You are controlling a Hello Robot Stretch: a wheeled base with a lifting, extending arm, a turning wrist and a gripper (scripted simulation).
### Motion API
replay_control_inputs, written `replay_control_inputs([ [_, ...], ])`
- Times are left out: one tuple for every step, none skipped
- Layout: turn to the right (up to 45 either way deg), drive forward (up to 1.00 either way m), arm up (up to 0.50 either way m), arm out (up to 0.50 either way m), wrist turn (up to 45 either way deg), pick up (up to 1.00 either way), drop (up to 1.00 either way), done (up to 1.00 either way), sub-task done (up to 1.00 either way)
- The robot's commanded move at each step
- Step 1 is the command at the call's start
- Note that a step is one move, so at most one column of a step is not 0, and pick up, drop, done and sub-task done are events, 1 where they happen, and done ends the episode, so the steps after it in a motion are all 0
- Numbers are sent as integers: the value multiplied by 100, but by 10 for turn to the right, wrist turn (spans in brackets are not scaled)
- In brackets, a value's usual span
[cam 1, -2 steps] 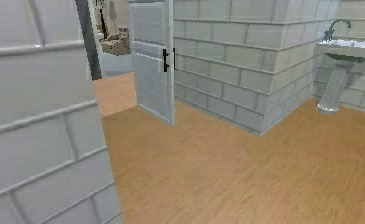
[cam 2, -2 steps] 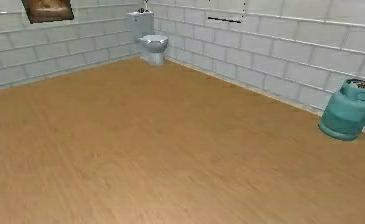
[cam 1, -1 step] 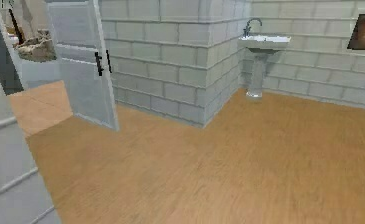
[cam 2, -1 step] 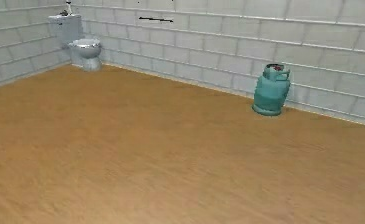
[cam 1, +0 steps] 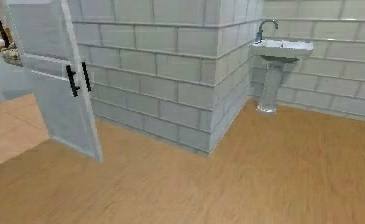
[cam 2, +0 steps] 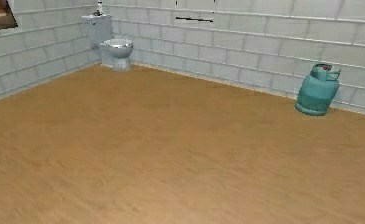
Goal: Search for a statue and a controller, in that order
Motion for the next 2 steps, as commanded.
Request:
replay_control_inputs([
  [-60,0,0,0,0,0,0,0,0],
  [0,10,0,0,0,0,0,0,0],
])
